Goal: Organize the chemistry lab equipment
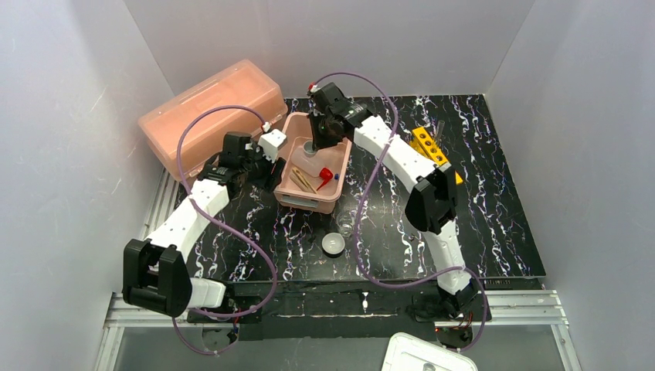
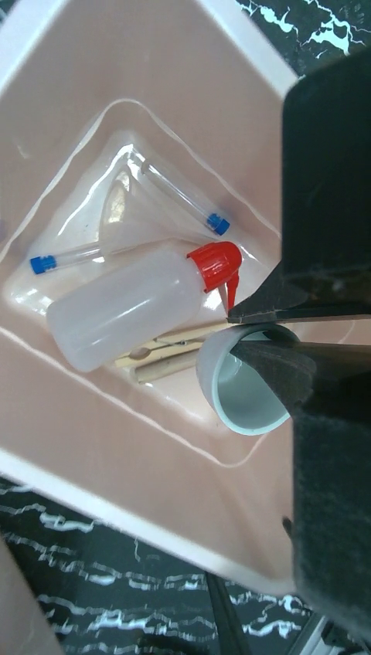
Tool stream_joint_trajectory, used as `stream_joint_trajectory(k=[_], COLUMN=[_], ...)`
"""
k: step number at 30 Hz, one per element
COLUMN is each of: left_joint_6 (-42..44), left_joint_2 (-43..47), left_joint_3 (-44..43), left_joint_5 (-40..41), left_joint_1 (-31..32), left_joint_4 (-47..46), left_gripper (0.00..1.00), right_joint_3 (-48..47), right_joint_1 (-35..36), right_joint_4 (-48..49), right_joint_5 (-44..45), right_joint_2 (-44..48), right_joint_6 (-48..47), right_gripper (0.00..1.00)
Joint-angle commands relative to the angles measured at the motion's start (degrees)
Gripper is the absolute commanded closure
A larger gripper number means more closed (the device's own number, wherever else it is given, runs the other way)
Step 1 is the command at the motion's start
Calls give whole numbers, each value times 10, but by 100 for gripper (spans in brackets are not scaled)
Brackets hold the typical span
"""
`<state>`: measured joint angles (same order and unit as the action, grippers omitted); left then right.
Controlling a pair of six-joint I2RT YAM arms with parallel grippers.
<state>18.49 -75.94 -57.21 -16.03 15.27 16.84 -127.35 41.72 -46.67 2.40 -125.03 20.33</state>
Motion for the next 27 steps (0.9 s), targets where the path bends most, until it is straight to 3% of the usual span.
stream_joint_trajectory(k=[1, 6, 9, 14, 17, 21, 27], left_joint_6=[20, 27, 31, 30, 29, 33, 30], left_joint_2=[27, 40, 49, 53, 52, 50, 51], left_joint_3=[14, 29, 37, 38, 34, 23, 22], left_joint_5=[-27, -50, -58, -51, -44, -57, -43], left_joint_1=[-2, -2, -2, -2, -3, -2, -3], left_joint_4=[41, 49, 52, 58, 62, 83, 79], left_gripper=[49, 50, 51, 50, 47, 46, 45], right_joint_3=[-25, -24, -14, -12, -17, 13, 235], right_joint_1=[10, 21, 26, 29, 29, 30, 29], right_joint_4=[-8, -5, -1, 1, 0, 3, 80], right_joint_5=[-6, 0, 1, 5, 16, 34, 51], right_joint_2=[-26, -53, -58, -55, -35, 35, 254], right_joint_6=[-19, -24, -22, -21, -23, -27, -24], right_gripper=[99, 98, 87, 59, 49, 44, 44])
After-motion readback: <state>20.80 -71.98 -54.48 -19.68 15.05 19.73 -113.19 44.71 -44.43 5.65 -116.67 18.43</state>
